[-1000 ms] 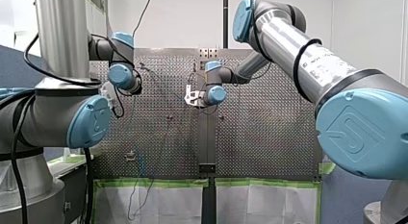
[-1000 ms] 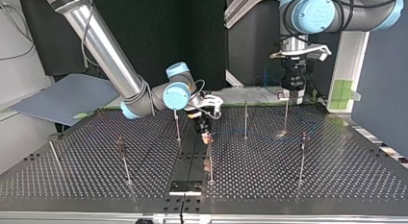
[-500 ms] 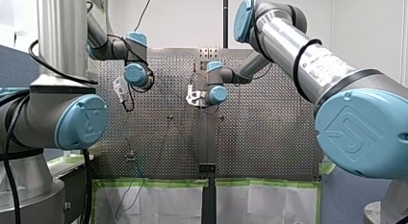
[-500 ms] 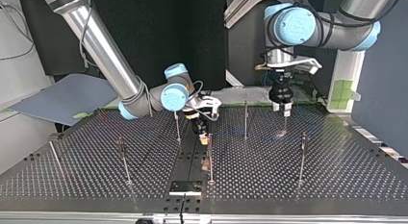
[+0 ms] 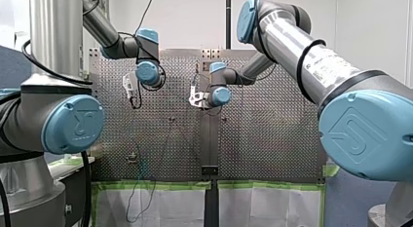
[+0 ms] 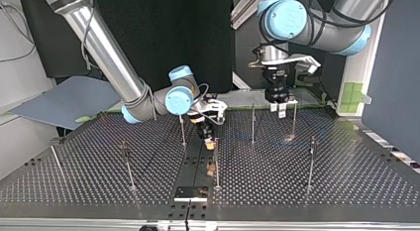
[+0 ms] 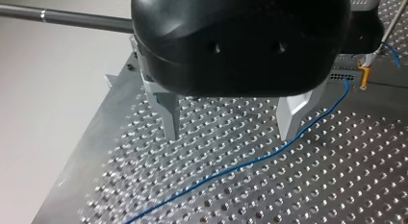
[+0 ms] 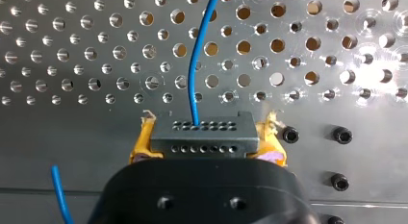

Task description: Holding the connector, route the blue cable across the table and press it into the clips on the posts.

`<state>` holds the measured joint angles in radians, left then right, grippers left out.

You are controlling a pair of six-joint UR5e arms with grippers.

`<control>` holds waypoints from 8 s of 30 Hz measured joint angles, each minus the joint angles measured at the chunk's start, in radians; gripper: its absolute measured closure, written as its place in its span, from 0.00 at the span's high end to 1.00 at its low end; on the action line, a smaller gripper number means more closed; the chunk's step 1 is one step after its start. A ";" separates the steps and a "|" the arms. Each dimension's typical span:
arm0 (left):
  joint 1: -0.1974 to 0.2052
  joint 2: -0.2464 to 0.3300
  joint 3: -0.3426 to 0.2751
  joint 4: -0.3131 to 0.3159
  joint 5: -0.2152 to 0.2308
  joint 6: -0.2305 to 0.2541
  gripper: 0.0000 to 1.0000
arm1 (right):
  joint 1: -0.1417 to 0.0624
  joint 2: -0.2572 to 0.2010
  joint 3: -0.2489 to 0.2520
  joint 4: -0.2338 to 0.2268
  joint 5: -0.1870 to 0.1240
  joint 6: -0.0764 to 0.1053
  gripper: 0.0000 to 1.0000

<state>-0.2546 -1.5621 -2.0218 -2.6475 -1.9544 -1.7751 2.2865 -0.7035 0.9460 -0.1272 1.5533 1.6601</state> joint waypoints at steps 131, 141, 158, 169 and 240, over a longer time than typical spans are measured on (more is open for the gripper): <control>0.021 -0.274 0.128 0.136 -0.190 0.310 0.02 | 0.012 -0.014 0.073 0.067 -0.003 -0.039 0.00; 0.009 -0.329 0.034 0.229 -0.147 0.266 0.02 | 0.033 -0.039 0.120 0.066 -0.003 -0.042 0.00; 0.017 -0.412 -0.107 0.326 -0.058 0.224 0.02 | 0.037 -0.038 0.140 0.052 0.000 -0.031 0.00; 0.019 -0.413 -0.072 0.331 0.008 0.197 0.02 | 0.025 -0.038 0.140 0.022 0.000 -0.022 0.00; 0.090 -0.454 0.060 0.262 0.079 0.150 0.02 | -0.013 -0.040 0.113 0.017 -0.002 -0.026 0.00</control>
<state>-0.1647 -2.0166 -1.9623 -2.3856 -1.8757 -1.6253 2.2730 -0.7434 1.0587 -0.1105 1.5517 1.6345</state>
